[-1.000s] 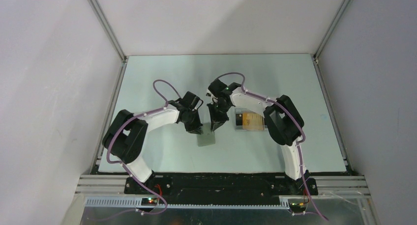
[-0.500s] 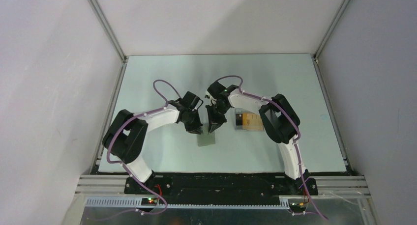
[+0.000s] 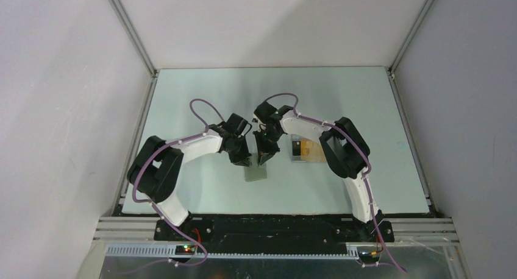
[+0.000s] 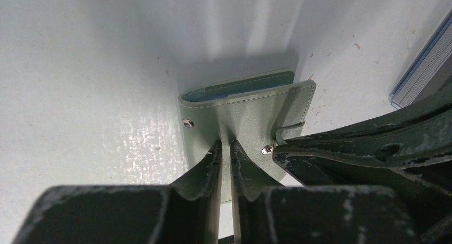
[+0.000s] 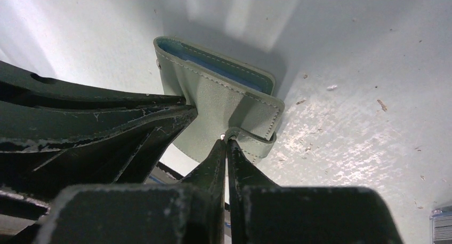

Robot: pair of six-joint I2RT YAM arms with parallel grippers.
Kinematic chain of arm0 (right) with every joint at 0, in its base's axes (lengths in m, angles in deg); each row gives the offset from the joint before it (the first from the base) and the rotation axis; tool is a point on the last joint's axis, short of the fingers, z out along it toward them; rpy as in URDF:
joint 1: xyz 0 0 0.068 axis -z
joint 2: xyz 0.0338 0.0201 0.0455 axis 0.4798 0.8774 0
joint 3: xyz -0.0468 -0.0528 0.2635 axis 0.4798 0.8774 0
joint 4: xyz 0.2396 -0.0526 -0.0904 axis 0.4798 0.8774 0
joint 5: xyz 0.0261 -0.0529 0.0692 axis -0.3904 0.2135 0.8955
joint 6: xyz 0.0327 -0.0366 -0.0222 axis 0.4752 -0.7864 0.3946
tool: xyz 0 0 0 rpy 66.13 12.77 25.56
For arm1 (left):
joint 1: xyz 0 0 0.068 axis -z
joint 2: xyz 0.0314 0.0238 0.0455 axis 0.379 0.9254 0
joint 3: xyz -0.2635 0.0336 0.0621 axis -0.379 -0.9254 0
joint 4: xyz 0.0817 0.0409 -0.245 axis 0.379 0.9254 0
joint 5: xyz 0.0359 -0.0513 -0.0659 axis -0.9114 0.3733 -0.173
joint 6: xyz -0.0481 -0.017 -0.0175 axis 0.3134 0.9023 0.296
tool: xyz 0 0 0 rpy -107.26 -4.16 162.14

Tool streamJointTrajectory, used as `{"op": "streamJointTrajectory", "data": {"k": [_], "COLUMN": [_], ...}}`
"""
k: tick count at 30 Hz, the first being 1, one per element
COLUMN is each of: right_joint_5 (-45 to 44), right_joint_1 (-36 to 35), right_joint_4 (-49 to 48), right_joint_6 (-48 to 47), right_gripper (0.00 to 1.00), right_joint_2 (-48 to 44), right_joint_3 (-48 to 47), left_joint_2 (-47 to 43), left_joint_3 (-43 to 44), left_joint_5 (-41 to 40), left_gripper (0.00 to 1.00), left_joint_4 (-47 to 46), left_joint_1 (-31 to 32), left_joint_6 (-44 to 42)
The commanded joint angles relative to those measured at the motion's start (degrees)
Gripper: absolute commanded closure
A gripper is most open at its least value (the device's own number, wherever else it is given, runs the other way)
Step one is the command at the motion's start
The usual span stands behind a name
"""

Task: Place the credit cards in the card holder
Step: Close the card holder at the center of the board.

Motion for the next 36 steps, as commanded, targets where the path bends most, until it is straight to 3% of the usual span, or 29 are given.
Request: {"op": "streamJointTrajectory", "data": {"k": [1, 4, 13, 21, 28, 36], "right_joint_5": [-3.25, -2.70, -0.98, 2.75, 7.80, 11.50], "right_joint_1": [-2.40, -2.47, -2.55, -0.38, 3.58, 5.93], "right_joint_4": [0.94, 1.01, 0.70, -0.55, -4.36, -6.69], "right_joint_6": [-0.83, -0.94, -1.02, -0.13, 1.13, 1.37], "right_gripper": [0.95, 0.89, 0.57, 0.42, 0.44, 0.67], "right_joint_2": [2.38, 1.97, -1.62, -8.04, -12.02, -9.51], "right_joint_3": [-2.05, -2.28, -2.40, -0.75, 5.58, 9.41], "left_joint_2": [3.57, 3.70, 3.83, 3.92, 4.01, 4.04], "left_joint_3": [-0.53, -0.48, -0.59, -0.59, -0.52, -0.46], "left_joint_5": [-0.67, -0.71, -0.74, -0.71, -0.66, -0.66], "left_gripper": [0.85, 0.85, 0.85, 0.85, 0.85, 0.85], "left_joint_4": [-1.62, -1.68, -1.62, -1.68, -1.64, -1.67], "left_joint_1": [0.78, 0.76, 0.74, 0.77, 0.77, 0.74], "left_joint_6": [-0.45, -0.45, -0.44, -0.45, -0.44, -0.42]}}
